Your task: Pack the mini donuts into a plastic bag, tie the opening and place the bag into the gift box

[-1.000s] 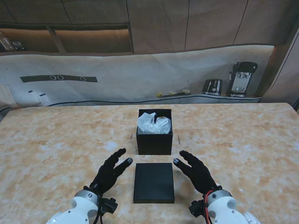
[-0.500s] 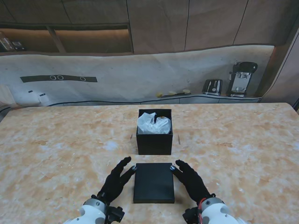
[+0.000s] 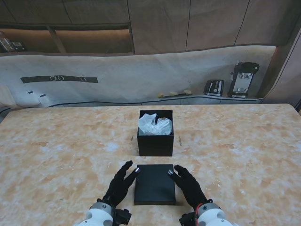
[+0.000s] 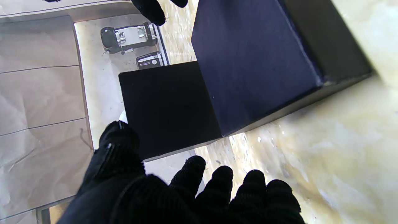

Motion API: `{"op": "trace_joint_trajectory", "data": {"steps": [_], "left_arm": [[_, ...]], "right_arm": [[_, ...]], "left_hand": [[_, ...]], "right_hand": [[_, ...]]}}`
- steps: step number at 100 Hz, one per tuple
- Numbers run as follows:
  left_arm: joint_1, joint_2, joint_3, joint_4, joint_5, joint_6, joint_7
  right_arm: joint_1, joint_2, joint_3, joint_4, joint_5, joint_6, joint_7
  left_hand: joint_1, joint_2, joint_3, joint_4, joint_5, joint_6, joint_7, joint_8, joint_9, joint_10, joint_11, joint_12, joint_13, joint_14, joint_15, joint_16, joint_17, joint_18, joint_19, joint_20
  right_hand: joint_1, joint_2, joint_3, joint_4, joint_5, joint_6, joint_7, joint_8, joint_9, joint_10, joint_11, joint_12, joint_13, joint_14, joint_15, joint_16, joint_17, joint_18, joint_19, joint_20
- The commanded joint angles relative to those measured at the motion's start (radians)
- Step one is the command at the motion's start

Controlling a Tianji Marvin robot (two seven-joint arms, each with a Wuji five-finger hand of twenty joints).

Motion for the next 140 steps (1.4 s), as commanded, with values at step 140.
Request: {"op": "trace_joint_trajectory", "data": {"steps": [140], "left_arm": [[-0.006,-0.058,0.034,-0.082,-0.274,0.148,0.069]], "right_arm": [[0.034,-0.053,-0.082,0.030,0.135,0.054,-0.080]], "left_hand": [[0.099,0.032,0.003,0.020,-0.005,0.014,0.089,-0.002,0.093,0.074,0.008,0.078,0.033,0.092,0.203,0.073,-0.010,0.046,0.288,0.053]], "right_hand": [[0.032,-0.012,0.024,-0.015,-0.067,-0.063,0.064,-0.099,-0.028,-0.039,-0.045,-0.020,-0.046,-0.033,0.017,-0.005,0.007,-0.052,-0.059,0.089]]}}
